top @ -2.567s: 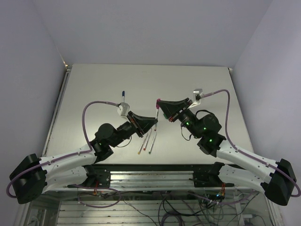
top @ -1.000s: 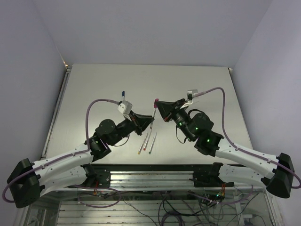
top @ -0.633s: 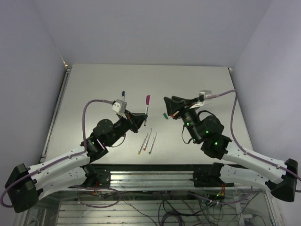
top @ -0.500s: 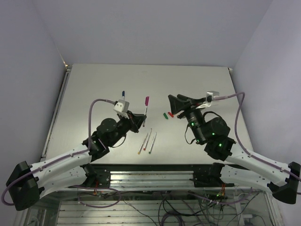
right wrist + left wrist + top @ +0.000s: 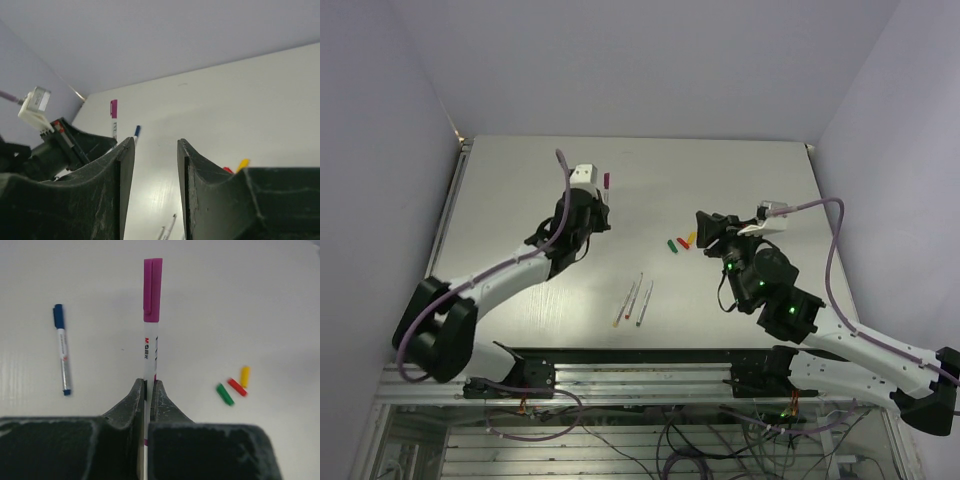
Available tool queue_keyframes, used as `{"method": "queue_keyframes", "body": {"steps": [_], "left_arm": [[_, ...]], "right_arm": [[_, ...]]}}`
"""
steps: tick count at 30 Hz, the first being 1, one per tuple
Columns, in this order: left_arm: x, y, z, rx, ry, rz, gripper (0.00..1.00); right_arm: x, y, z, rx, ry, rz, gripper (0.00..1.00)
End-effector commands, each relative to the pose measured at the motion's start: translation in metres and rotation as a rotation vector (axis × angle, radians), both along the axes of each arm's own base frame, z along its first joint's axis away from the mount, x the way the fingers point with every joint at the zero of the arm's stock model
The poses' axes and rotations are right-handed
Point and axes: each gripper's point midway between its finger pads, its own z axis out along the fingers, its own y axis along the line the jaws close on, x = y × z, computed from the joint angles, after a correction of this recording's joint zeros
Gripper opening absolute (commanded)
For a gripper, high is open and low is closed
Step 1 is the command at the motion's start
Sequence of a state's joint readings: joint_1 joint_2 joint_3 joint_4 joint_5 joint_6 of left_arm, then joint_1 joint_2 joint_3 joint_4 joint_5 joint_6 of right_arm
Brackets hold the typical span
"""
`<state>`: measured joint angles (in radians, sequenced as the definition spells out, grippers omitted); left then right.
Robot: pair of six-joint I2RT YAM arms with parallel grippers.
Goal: Insert the pens into the pen caps
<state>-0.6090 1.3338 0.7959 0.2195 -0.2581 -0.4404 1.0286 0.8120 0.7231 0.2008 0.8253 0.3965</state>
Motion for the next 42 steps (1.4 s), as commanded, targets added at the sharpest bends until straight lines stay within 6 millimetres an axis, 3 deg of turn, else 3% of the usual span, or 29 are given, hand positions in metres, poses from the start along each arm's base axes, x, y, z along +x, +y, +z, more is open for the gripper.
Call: {"method": "queue_keyframes", "body": {"steps": [1, 10, 14, 20, 38, 42], "left_arm": [[0.031, 0.011, -0.027, 0.066, 0.095, 0.048, 0.07], [0.064, 0.015, -0.094, 0.168, 0.290, 0.100, 0.07], [0.072, 0.024, -0.113, 0.225, 0.339, 0.140, 0.07], [0.082, 0.038, -0.126, 0.290, 0.385, 0.206, 0.07], [0.108, 0.050, -0.150, 0.411, 0.431, 0.259, 0.07], [0.108, 0.049, -0.152, 0.411, 0.436, 0.250, 0.13]], "right_arm": [[0.004, -0.016, -0.016, -0.049, 0.049, -0.089, 0.37], [0.004, -0.015, -0.043, -0.066, 0.150, -0.114, 0.28], [0.001, -0.016, -0.050, -0.052, 0.159, -0.104, 0.27], [0.000, -0.013, -0.059, -0.051, 0.174, -0.085, 0.27], [0.000, -0.005, -0.070, -0.045, 0.198, -0.063, 0.23], [0.001, -0.004, -0.071, -0.044, 0.197, -0.066, 0.18]]}}
